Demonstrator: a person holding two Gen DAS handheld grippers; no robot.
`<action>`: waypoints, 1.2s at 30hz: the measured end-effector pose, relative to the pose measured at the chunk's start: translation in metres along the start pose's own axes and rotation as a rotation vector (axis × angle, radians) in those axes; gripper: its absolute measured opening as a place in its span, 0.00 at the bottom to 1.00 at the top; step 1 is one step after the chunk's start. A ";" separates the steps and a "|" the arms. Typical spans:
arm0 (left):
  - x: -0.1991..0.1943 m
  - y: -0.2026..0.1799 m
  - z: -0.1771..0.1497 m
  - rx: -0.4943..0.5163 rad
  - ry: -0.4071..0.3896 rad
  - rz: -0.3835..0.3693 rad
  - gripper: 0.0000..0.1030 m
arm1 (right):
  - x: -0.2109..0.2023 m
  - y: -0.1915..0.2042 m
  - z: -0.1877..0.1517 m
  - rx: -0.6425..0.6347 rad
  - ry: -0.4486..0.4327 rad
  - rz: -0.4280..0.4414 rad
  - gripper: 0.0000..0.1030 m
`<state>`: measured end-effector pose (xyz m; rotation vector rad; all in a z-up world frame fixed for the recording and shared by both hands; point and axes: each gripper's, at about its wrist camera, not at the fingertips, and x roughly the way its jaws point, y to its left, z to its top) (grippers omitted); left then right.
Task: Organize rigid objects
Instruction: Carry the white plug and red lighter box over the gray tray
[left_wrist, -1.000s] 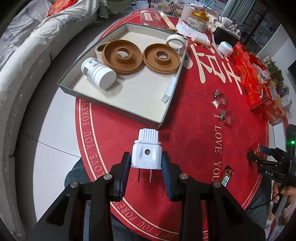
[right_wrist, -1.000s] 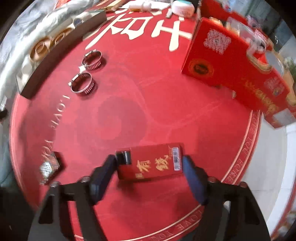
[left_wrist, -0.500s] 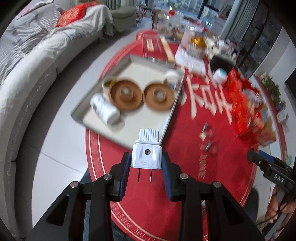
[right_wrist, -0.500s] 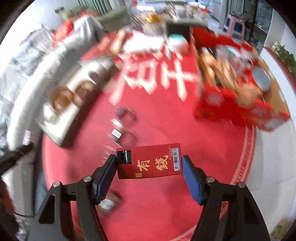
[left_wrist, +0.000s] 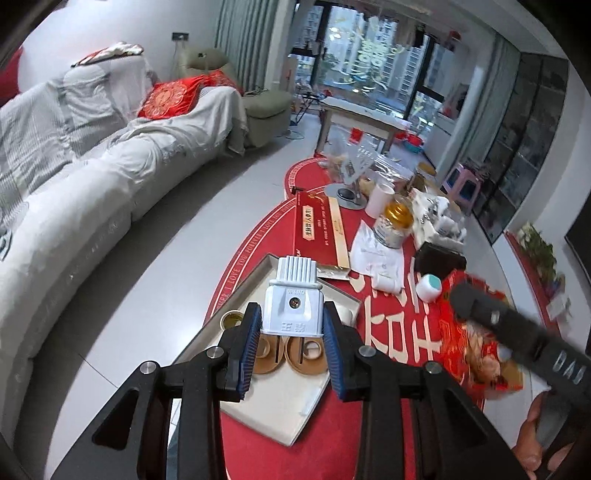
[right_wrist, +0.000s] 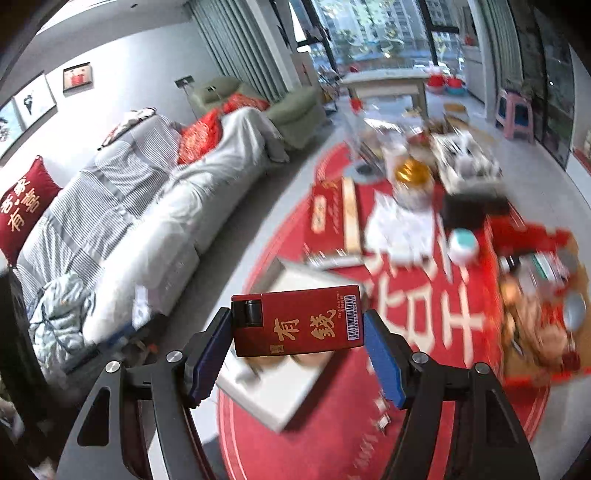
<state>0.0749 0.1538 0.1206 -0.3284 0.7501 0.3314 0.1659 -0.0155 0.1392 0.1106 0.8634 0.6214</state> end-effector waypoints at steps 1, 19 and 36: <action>0.005 0.002 0.000 -0.001 -0.001 0.015 0.35 | 0.007 0.006 0.007 -0.007 -0.002 0.000 0.69; 0.140 0.032 -0.053 -0.041 0.228 0.159 0.35 | 0.150 -0.006 -0.023 -0.035 0.203 -0.121 0.69; 0.167 0.033 -0.062 -0.029 0.275 0.177 0.35 | 0.185 -0.011 -0.033 -0.042 0.275 -0.124 0.69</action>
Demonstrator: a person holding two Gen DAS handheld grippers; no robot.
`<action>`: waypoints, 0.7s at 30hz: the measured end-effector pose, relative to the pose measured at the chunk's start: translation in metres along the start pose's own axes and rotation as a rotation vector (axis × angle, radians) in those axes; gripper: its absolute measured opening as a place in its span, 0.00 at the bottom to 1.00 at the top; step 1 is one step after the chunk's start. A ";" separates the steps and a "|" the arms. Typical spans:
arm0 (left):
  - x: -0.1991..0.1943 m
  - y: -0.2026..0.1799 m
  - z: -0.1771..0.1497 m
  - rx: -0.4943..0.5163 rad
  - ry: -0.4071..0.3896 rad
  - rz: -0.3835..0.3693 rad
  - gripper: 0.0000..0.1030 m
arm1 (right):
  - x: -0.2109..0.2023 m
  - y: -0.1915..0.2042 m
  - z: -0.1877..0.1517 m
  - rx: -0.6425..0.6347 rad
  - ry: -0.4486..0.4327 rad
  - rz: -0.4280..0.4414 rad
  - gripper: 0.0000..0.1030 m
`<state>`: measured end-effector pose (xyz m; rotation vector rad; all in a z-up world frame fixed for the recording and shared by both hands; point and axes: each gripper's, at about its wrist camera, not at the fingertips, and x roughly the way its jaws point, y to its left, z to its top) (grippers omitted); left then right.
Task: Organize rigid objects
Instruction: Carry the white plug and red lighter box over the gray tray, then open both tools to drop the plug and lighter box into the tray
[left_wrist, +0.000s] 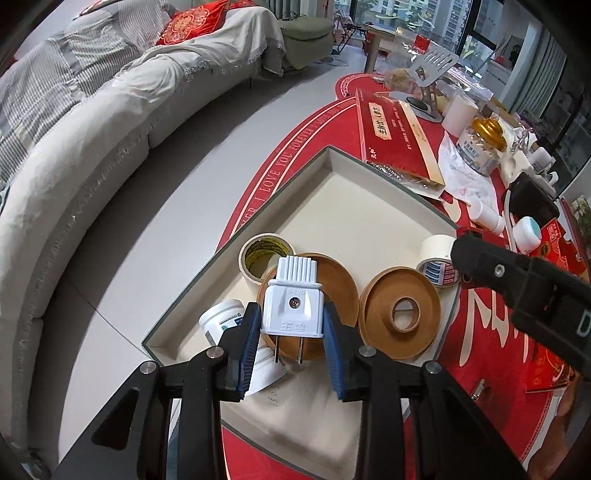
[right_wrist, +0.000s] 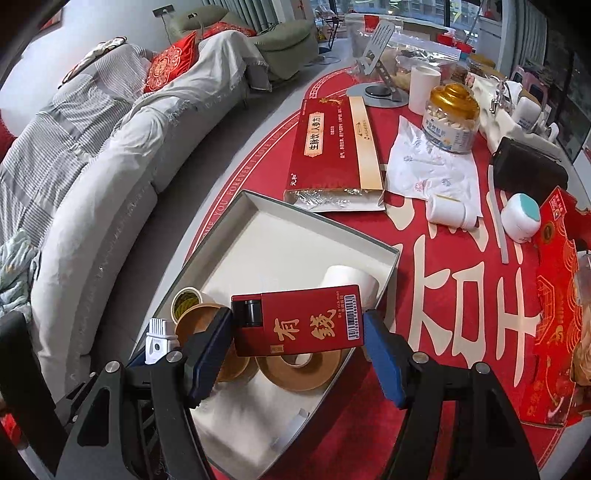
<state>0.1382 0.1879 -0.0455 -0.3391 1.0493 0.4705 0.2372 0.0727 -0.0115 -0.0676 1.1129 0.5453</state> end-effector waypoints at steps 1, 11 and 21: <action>0.001 0.000 0.000 0.000 0.001 0.001 0.35 | 0.001 0.000 0.000 -0.001 0.002 0.000 0.69; 0.011 -0.004 -0.002 0.018 0.017 0.016 0.35 | 0.015 0.006 -0.001 -0.015 0.031 -0.007 0.69; 0.027 -0.004 -0.008 0.054 0.055 0.022 0.36 | 0.043 0.004 -0.001 0.018 0.105 0.030 0.70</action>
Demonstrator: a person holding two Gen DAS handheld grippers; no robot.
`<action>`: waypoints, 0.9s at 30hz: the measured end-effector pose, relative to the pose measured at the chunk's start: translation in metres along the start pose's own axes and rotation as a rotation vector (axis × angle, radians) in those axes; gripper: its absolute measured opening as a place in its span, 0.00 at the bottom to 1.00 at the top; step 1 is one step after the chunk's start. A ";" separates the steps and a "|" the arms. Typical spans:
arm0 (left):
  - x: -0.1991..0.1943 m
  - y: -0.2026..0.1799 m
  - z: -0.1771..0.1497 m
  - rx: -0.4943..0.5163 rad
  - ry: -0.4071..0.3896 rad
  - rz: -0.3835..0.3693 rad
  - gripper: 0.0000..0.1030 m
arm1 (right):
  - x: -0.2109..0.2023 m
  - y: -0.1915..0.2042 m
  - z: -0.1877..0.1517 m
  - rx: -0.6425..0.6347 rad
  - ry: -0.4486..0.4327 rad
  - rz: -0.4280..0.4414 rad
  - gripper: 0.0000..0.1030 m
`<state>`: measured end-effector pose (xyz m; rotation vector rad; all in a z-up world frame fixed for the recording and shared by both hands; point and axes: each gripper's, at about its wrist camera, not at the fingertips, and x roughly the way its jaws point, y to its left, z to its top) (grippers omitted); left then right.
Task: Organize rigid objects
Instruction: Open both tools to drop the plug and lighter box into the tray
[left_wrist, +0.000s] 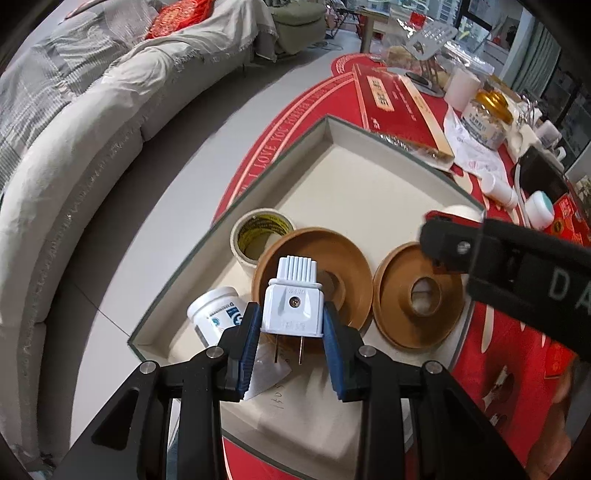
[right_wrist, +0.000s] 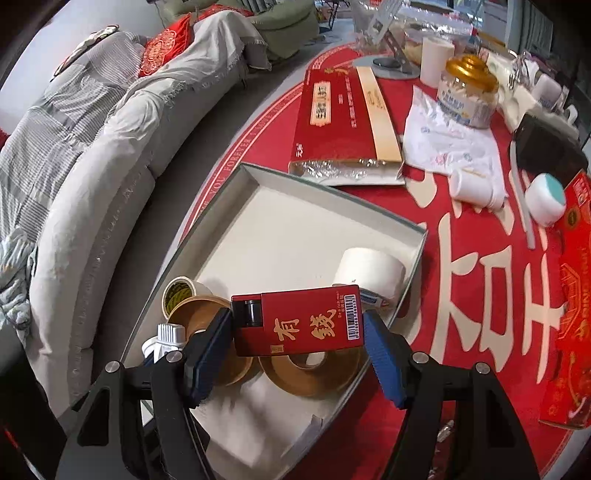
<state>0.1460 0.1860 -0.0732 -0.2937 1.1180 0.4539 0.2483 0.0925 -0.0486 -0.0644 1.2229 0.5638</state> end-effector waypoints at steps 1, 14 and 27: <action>0.001 -0.001 0.000 0.008 0.000 0.008 0.40 | 0.004 0.001 0.000 -0.005 0.019 0.014 0.70; -0.015 0.007 -0.008 -0.036 -0.013 0.001 1.00 | -0.045 -0.081 0.004 0.157 -0.188 -0.187 0.96; -0.026 0.020 -0.010 -0.071 -0.004 -0.054 1.00 | 0.015 -0.170 0.055 0.295 -0.160 -0.345 0.96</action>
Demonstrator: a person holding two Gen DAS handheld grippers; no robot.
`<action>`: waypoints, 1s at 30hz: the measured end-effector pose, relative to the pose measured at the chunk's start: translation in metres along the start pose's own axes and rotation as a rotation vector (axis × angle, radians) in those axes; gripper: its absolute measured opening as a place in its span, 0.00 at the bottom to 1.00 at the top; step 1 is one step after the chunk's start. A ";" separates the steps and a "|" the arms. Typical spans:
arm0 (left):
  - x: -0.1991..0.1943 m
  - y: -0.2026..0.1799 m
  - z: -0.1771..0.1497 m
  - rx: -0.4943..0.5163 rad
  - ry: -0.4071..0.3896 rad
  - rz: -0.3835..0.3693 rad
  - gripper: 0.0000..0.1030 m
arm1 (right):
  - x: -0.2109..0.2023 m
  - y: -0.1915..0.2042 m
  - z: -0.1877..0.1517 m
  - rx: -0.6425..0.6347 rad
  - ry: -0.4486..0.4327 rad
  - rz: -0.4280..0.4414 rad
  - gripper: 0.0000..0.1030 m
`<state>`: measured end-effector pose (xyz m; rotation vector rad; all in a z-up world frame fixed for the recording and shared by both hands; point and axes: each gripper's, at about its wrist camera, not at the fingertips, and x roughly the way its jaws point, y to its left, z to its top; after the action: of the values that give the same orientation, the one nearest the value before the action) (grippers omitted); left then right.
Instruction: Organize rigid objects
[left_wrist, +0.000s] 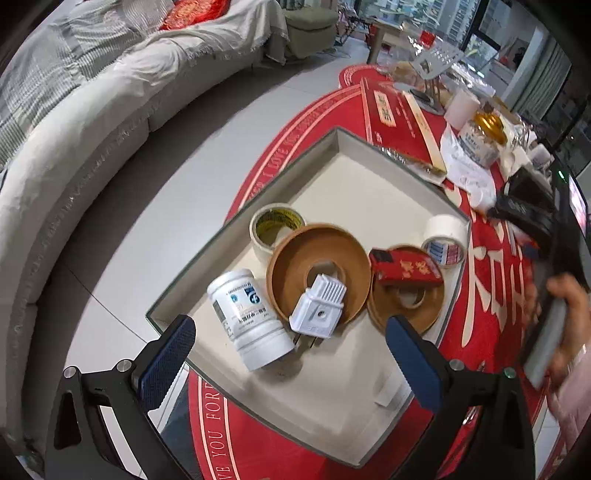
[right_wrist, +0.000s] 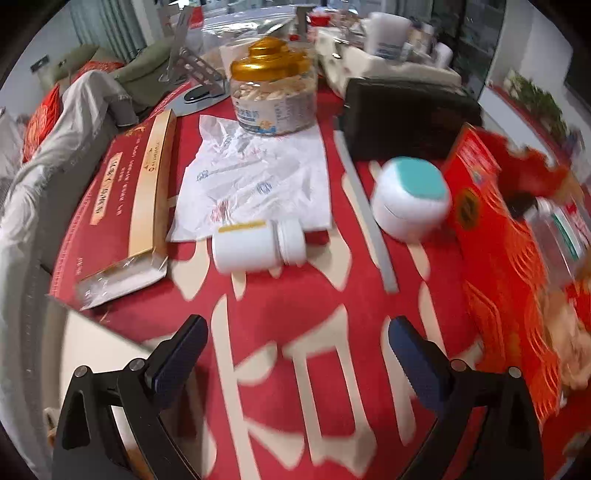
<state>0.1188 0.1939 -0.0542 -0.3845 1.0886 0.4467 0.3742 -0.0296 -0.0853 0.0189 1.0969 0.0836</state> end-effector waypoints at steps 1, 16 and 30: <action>0.002 0.000 -0.001 0.008 0.010 0.001 1.00 | 0.002 0.005 0.001 -0.008 -0.020 -0.005 0.96; 0.007 -0.009 -0.026 0.130 0.062 0.030 1.00 | 0.016 0.020 0.007 -0.081 -0.067 -0.044 0.64; -0.038 -0.100 -0.170 0.618 0.149 -0.215 1.00 | -0.172 -0.121 -0.161 0.028 0.007 0.090 0.64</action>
<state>0.0279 0.0167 -0.0827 0.0163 1.2521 -0.1202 0.1599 -0.1680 -0.0133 0.0932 1.1039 0.1488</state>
